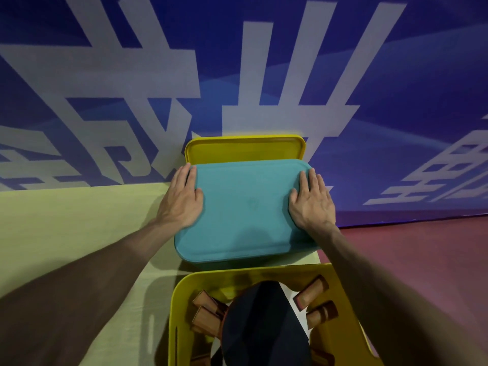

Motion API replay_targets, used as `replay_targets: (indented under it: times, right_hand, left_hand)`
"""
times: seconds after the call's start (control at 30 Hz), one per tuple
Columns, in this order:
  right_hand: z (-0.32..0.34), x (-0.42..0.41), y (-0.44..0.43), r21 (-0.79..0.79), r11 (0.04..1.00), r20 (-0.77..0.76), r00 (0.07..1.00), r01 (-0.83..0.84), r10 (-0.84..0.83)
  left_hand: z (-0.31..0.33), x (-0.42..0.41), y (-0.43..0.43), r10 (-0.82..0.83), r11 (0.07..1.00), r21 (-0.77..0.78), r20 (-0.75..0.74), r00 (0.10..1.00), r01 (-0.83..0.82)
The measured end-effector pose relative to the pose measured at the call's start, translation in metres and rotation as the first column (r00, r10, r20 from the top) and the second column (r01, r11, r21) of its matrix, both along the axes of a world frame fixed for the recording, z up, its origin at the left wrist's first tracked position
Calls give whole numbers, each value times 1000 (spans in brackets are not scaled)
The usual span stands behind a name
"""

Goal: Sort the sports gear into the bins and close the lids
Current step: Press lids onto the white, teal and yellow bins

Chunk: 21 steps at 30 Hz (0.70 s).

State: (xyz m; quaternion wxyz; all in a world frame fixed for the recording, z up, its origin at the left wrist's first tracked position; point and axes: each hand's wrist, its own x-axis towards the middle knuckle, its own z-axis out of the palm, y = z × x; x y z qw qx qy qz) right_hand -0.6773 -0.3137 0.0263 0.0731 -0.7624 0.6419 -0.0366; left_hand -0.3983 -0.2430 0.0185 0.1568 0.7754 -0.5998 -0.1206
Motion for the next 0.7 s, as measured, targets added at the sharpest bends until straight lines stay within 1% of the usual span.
replay_targets:
  times: [0.17, 0.27, 0.33, 0.4, 0.47, 0.5, 0.6, 0.63, 0.7]
  right_hand:
    - [0, 0, 1, 2, 1000, -8, 1000, -5, 5]
    - [6, 2, -5, -3, 1000, 37, 999, 19, -19]
    - [14, 5, -14, -52, 998, 54, 998, 27, -24]
    - [23, 11, -28, -63, 997, 88, 995, 55, -49]
    - [31, 18, -41, -40, 996, 165, 983, 85, -78]
    - [34, 23, -49, -24, 996, 200, 976, 90, -83]
    - [39, 33, -76, 80, 989, 311, 939, 128, -147]
    - [40, 35, -87, 116, 982, 353, 918, 151, -182]
    - [41, 39, -106, 176, 964, 416, 872, 200, -257]
  left_hand:
    - [2, 0, 1, -16, 1000, -3, 38, 999, 16]
    - [5, 4, -2, -32, 999, -6, 46, 998, 32]
    - [10, 11, -12, -13, 1000, -5, -20, 1000, 12]
    - [18, 16, -26, 51, 999, 5, -132, 990, -51]
    - [28, 17, -41, 150, 989, 32, -264, 953, -147]
    - [32, 18, -51, 211, 977, 54, -333, 919, -205]
    - [42, 19, -78, 361, 930, 133, -513, 779, -343]
    - [44, 21, -87, 398, 913, 158, -544, 739, -375]
    - [46, 24, -98, 463, 885, 223, -528, 712, -410]
